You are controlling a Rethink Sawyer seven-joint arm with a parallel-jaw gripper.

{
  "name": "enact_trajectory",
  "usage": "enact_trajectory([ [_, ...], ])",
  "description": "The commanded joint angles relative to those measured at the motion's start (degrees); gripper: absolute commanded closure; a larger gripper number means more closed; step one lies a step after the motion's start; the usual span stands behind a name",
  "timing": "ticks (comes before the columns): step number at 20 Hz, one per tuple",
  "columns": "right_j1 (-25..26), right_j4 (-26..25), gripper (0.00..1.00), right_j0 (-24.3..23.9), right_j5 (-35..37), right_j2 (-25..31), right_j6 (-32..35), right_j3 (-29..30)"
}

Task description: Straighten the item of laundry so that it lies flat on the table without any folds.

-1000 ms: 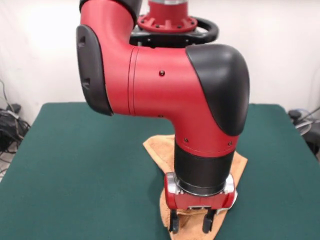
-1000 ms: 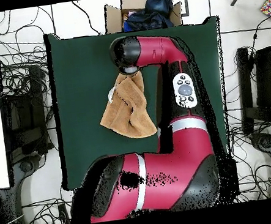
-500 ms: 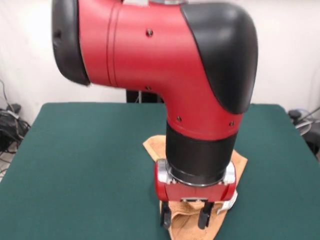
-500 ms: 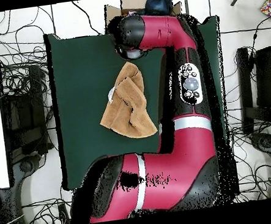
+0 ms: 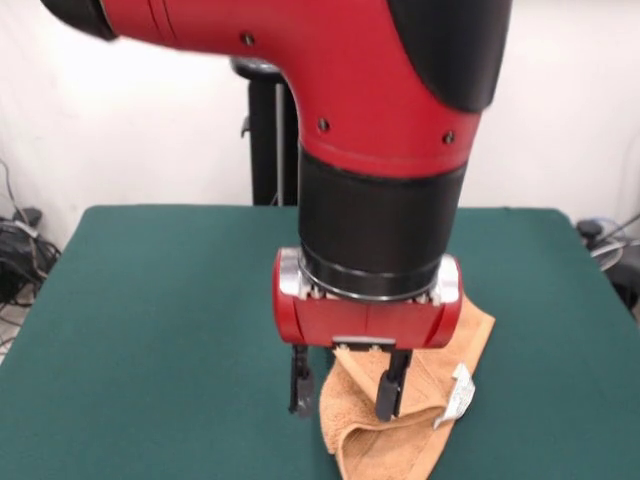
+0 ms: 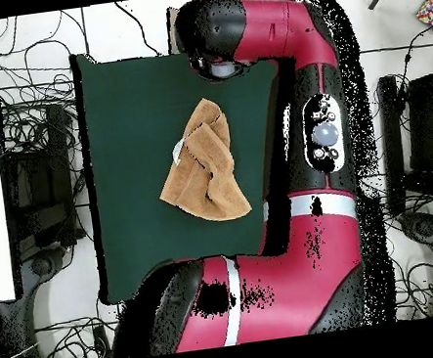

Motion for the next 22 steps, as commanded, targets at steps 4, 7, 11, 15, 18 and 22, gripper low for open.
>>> enact_trajectory([
  [4, 1.01, -0.05, 0.00, 0.45, 2.07, 5.27, -5.81, 2.90],
  [7, 0.60, 0.13, 0.00, 0.49, 0.72, 4.92, -4.51, 5.05],
  [11, -1.55, 0.59, 0.00, 0.19, -0.92, 4.34, -3.44, 9.29],
  [15, -1.67, 0.38, 0.00, 0.19, -3.45, 4.08, -2.35, 12.64],
  [18, -2.06, 0.10, 0.00, 0.01, -5.11, 3.93, -1.90, 14.91],
  [22, -2.32, -0.20, 0.00, -0.33, -7.13, 3.88, -1.55, 17.51],
])
